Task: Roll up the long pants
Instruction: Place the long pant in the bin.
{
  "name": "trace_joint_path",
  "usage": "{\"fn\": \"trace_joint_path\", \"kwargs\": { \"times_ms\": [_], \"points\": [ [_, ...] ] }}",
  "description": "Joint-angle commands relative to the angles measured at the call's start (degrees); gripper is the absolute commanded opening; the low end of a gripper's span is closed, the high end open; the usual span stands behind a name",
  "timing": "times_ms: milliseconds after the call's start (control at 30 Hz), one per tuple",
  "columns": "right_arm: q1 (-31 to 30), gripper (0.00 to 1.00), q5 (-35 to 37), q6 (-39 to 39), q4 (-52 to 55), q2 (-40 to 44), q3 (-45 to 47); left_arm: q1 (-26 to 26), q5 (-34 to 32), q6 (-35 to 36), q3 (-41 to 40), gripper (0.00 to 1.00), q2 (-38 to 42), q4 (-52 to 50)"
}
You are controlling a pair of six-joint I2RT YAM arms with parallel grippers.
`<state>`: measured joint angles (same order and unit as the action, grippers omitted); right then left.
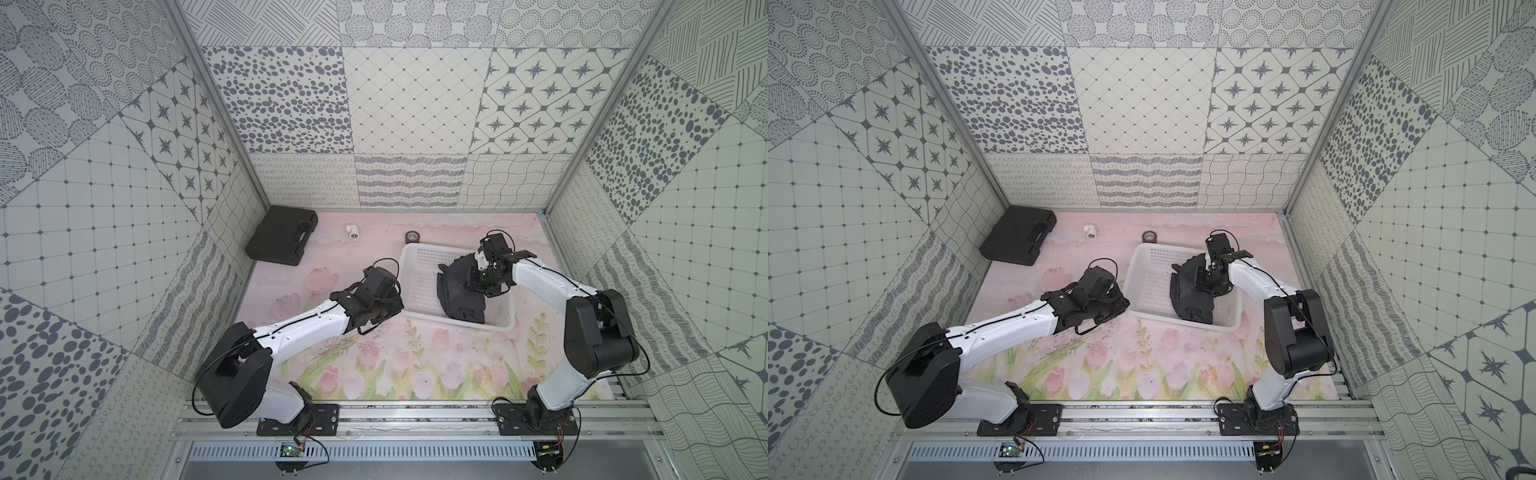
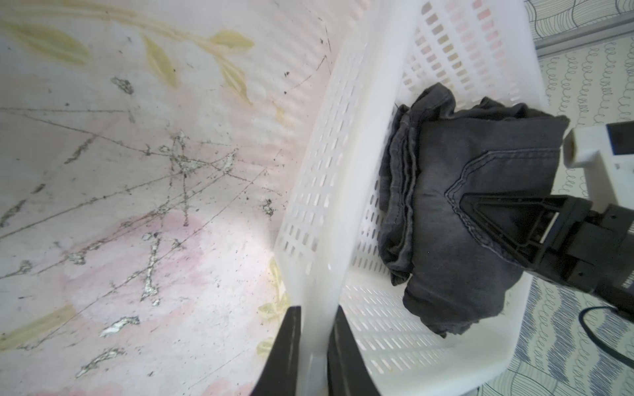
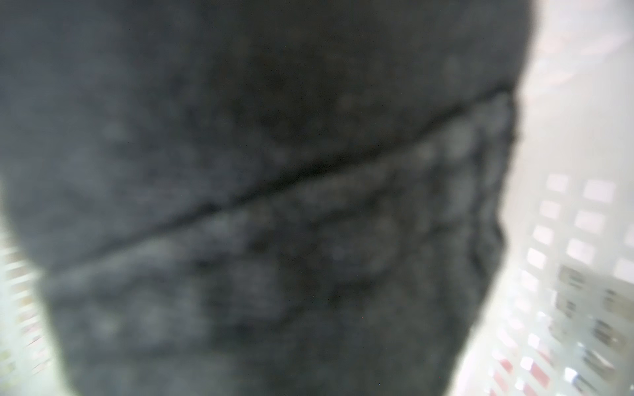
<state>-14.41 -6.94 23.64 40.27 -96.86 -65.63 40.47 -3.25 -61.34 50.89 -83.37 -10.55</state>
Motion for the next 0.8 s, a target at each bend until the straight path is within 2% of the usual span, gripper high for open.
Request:
{"fn": "trace_joint_path", "kwargs": {
  "times_ms": [0, 67, 133, 200, 267, 433, 600, 700, 733, 767],
  "points": [
    [0.35, 0.02, 13.18, 0.63, 15.66, -5.8, 0.58, 2.85, -25.6, -2.19, 2.43, 0.0, -5.74, 12.09],
    [0.72, 0.08, 18.36, 2.95, 15.68, -8.3, -0.98, 2.94, -24.22, -0.88, 5.01, 0.0, -9.54, 14.52],
    [1.59, 0.09, 24.12, 4.26, 16.52, -10.87, -4.1, 3.43, -24.74, 0.25, 6.98, 0.0, -11.78, 16.25],
    [2.57, 0.11, 28.76, 3.24, 18.79, -12.48, -7.4, 3.48, -25.54, 1.33, 9.95, 0.0, -12.96, 15.32],
    [4.41, 0.18, 34.37, 1.63, 20.71, -13.97, -9.91, 3.41, -27.02, 2.95, 11.83, 0.0, -13.39, 14.95],
    [11.82, 0.25, 33.09, 0.44, 21.16, -15.54, -11.61, 2.82, -27.86, 3.27, 13.35, 0.0, -14.05, 14.51],
    [14.53, 0.34, 32.42, -0.74, 20.03, -15.29, -10.98, 2.48, -28.75, 1.94, 11.96, 0.0, -13.83, 13.14],
    [14.59, 0.47, 31.99, -1.79, 19.81, -15.75, -10.71, 2.14, -28.59, 1.92, 11.27, 0.0, -13.83, 12.93],
    [14.51, 0.61, 31.43, -1.76, 19.44, -15.96, -10.67, 2.15, -27.99, 2.57, 11.56, 0.0, -14.15, 13.03],
    [14.5, 0.83, 31.18, -1.51, 19.41, -16.28, -10.86, 2.24, -27.7, 2.91, 12.26, 0.0, -14.48, 12.38]
  ]
}}
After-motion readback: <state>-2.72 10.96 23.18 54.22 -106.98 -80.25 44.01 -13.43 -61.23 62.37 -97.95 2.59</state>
